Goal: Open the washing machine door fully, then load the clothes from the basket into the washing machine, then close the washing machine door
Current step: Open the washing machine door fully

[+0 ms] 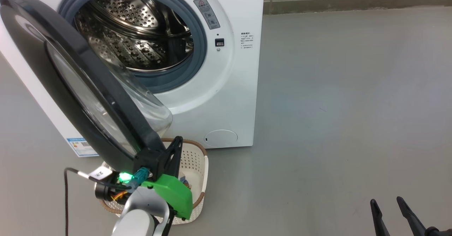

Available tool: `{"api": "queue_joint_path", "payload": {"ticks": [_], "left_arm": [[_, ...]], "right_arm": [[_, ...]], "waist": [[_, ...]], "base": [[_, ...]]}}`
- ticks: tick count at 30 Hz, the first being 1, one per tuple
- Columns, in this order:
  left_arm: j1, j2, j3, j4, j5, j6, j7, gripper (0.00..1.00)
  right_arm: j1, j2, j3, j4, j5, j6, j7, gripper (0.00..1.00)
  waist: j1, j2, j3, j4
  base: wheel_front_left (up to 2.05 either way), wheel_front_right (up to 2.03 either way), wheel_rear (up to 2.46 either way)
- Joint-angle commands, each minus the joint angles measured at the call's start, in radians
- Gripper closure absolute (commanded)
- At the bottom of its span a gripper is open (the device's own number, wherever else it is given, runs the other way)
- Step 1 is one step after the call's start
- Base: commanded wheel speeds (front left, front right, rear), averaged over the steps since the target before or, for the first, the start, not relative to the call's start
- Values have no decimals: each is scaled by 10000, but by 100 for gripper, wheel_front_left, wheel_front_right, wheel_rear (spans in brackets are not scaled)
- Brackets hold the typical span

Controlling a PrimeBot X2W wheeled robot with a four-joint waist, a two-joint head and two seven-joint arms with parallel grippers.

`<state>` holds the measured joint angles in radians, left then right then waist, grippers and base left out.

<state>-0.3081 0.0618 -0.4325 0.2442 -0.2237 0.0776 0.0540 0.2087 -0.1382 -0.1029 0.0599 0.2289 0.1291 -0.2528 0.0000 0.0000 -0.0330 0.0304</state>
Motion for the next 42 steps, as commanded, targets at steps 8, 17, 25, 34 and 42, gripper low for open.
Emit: {"api": "queue_joint_path", "payload": {"ticks": [8, 17, 25, 34, 42], "left_arm": [[-187, 313, 641, -255, -145, 485, -141, 100], [763, 571, 967, -1314, -168, 1153, -212, 100], [1369, 724, 1082, -2092, -125, 1525, -202, 100], [1862, 835, 1071, -2582, -108, 1725, -291, 100], [1952, 981, 1226, -2697, -98, 1883, -482, 100]], "right_arm": [[-105, -152, 256, -225, -111, 16, -90, 0], [-86, -127, 183, -244, -93, 16, -90, 0], [-104, -111, 100, -291, -119, 16, -90, 0], [-76, -90, 46, -279, -114, 16, -90, 0], [-19, -116, 52, -268, -114, 16, -90, 0]], "waist": [[0, 0, 20, 67], [0, 0, 125, 331], [0, 0, 179, 646], [0, 0, 171, 1442], [0, 0, 160, 2222]], "base": [[0, 0, 0], [0, 0, 0], [0, 0, 0], [0, 0, 0], [0, 0, 0]]}}
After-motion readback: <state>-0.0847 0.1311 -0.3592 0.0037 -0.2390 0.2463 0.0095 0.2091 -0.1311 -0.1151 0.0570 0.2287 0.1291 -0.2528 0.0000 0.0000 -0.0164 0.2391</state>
